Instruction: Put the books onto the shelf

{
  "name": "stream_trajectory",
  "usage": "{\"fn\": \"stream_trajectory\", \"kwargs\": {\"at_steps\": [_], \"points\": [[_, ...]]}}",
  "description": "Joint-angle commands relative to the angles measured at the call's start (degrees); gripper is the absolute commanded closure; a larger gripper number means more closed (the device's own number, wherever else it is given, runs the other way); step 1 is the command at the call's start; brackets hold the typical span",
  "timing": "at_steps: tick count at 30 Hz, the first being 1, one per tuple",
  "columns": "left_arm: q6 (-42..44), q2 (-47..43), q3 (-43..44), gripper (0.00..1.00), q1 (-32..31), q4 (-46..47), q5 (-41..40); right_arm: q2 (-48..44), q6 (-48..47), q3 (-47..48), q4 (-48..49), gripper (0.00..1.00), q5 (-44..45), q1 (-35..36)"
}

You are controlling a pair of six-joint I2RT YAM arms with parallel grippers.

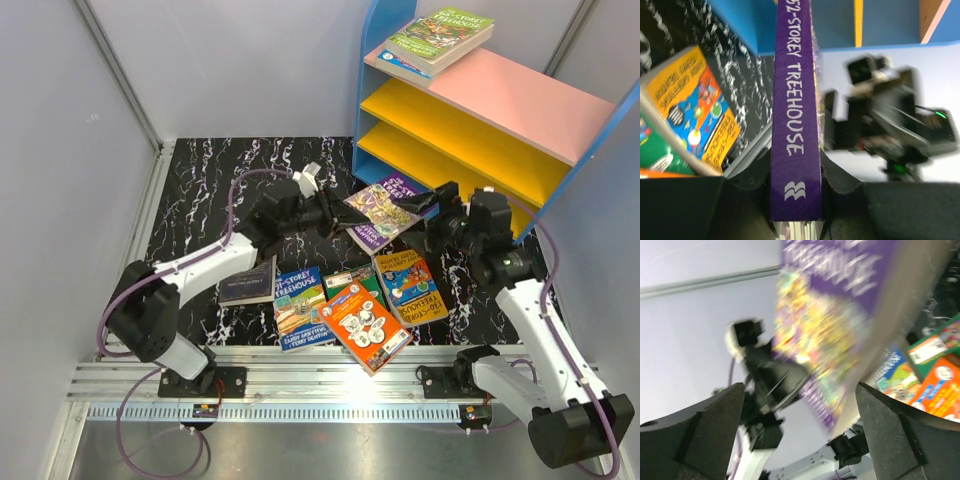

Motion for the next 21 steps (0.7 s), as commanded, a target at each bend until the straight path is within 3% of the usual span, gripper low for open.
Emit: {"fn": "stream_trajectory", "kwargs": {"at_steps": [1, 6, 17, 21], "points": [[1.8, 2.6, 7.5, 1.0, 0.8, 3.9, -1.3, -0.8, -8.9, 14.4, -11.1, 0.0, -0.3, 0.8], [1.4, 7.8, 15.3, 1.0, 2.9, 4.7, 1.5, -1.5, -14.3, 25.3, -22.1, 0.0, 5.9, 0.8], [-5.5, 23.7, 25.8, 1.0, 6.2, 13.9, 3.5, -7.8, -15.2, 27.3, -28.8, 0.0, 8.4, 0.8], [-8.4, 32.1, 33.4, 1.0, 7.6, 18.9, 4.1, -9.1, -15.9, 26.2, -28.6, 0.0, 8.1, 0.8]]}}
